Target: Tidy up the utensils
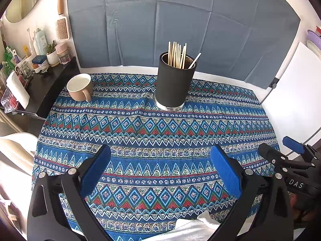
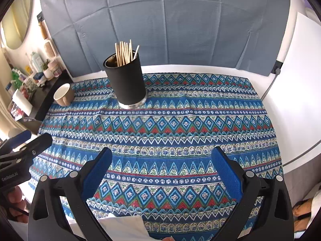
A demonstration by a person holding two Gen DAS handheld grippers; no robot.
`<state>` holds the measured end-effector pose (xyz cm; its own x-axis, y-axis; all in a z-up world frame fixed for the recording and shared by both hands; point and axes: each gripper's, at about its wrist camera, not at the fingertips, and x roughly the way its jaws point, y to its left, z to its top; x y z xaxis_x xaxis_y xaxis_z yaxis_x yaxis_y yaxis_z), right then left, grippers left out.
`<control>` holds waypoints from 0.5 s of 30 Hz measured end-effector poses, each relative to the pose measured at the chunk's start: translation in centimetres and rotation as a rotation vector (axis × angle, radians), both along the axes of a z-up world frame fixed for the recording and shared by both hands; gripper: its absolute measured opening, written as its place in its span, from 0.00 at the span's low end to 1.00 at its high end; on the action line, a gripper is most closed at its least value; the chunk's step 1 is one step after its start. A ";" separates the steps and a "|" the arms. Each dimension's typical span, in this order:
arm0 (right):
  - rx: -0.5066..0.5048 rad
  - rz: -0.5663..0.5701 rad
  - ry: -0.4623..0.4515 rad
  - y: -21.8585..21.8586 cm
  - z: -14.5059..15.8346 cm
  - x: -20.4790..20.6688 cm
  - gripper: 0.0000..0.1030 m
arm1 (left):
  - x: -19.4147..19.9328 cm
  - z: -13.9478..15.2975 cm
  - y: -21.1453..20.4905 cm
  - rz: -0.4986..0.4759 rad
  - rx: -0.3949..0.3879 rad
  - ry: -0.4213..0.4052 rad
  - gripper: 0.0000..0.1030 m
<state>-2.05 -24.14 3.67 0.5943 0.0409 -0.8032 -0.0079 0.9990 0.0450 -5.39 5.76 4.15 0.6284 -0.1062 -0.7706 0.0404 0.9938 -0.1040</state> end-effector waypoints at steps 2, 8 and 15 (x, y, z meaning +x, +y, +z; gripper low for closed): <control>0.002 0.002 0.001 0.0 0.0 0.0 0.92 | -0.1 0.0 -0.1 -0.002 0.003 0.001 0.94; 0.000 0.005 0.004 0.0 0.0 0.0 0.92 | -0.1 -0.1 0.0 -0.002 0.002 0.003 0.94; -0.018 0.015 0.000 0.3 0.1 0.0 0.92 | -0.4 0.0 0.1 0.004 0.010 -0.004 0.94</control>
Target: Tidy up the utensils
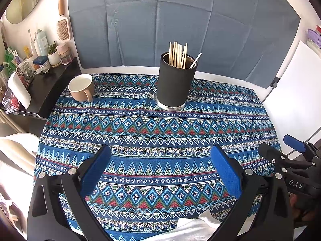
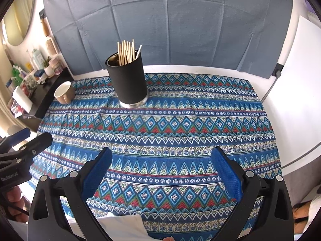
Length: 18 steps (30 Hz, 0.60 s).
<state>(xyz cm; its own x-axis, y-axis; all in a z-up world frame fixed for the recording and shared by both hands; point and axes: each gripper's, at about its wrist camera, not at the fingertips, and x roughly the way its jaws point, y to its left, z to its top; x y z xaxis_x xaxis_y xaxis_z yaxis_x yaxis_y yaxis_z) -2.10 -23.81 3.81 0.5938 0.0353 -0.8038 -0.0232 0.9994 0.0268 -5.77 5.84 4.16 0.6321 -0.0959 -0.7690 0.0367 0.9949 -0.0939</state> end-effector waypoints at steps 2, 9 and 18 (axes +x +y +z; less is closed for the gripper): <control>0.002 0.001 0.003 0.0 0.0 0.0 0.92 | 0.0 0.0 0.0 0.001 -0.001 0.000 0.94; 0.002 0.001 0.005 0.0 -0.1 0.0 0.92 | 0.1 0.0 0.1 -0.002 0.000 0.001 0.94; 0.004 -0.006 0.010 -0.1 -0.3 0.1 0.92 | 0.3 -0.1 0.0 -0.008 0.000 0.007 0.94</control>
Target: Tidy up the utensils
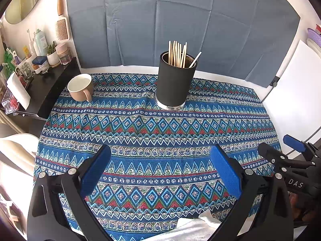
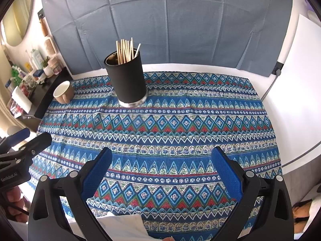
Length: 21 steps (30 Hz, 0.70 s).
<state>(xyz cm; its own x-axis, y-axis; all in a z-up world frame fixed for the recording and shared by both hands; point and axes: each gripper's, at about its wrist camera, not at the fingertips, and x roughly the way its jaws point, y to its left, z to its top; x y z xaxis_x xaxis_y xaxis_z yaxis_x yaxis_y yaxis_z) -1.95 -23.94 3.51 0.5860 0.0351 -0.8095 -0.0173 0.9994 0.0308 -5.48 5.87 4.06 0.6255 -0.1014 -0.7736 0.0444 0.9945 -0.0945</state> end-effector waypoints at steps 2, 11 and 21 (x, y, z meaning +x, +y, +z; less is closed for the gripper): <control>0.001 0.000 0.001 0.0 0.0 0.1 0.92 | 0.0 0.0 0.0 0.000 0.000 0.000 0.94; 0.000 -0.002 0.002 -0.1 0.0 0.1 0.92 | 0.1 0.0 -0.1 -0.009 -0.003 0.000 0.94; -0.001 0.004 0.005 0.0 -0.1 0.1 0.92 | 0.0 -0.2 -0.1 -0.004 -0.002 0.007 0.94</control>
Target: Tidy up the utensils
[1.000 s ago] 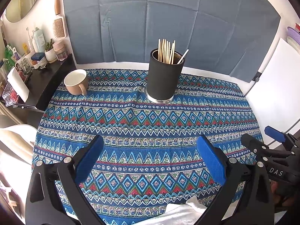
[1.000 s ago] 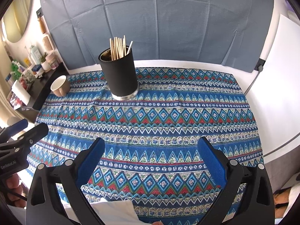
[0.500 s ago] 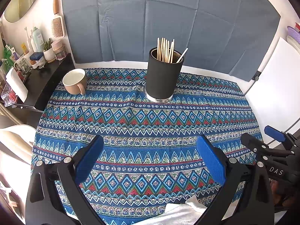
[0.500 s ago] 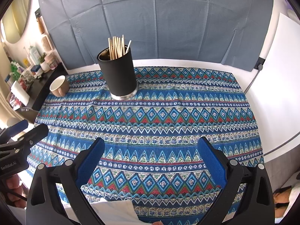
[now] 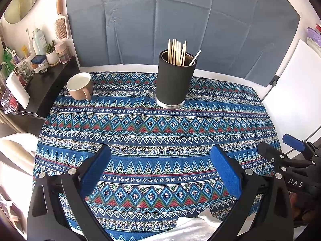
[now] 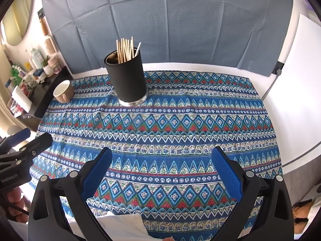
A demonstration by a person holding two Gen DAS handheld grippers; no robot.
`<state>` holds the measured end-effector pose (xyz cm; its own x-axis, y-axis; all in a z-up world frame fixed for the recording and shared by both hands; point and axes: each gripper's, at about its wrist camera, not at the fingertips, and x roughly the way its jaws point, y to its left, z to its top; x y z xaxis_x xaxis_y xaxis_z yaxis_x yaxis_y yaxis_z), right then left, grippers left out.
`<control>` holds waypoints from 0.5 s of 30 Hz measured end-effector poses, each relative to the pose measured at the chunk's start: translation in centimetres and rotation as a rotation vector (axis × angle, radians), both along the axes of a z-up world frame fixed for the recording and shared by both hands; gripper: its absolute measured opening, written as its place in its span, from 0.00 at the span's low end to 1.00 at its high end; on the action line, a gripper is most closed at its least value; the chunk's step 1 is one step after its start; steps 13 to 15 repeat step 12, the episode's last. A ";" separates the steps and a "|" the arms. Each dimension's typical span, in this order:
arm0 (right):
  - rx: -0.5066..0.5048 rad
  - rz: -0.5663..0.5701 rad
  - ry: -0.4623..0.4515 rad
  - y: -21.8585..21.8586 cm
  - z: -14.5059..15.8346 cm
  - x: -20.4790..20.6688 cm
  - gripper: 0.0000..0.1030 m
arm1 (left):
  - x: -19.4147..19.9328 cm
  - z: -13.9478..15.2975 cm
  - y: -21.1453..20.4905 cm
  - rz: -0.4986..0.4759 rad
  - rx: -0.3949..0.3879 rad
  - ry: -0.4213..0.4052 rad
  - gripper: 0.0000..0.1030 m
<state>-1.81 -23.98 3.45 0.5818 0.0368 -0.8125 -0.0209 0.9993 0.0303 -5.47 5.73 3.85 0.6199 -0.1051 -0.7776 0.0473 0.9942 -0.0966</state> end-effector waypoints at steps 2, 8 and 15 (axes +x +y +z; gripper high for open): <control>0.000 0.000 0.000 0.0 0.0 0.0 0.92 | 0.0 0.0 0.0 0.001 -0.002 -0.001 0.94; -0.001 0.004 0.000 0.1 0.0 0.0 0.92 | 0.0 0.0 0.4 0.020 -0.007 0.000 0.94; -0.001 0.007 0.002 0.2 -0.1 0.0 0.92 | 0.0 -0.1 0.3 0.013 -0.006 0.006 0.94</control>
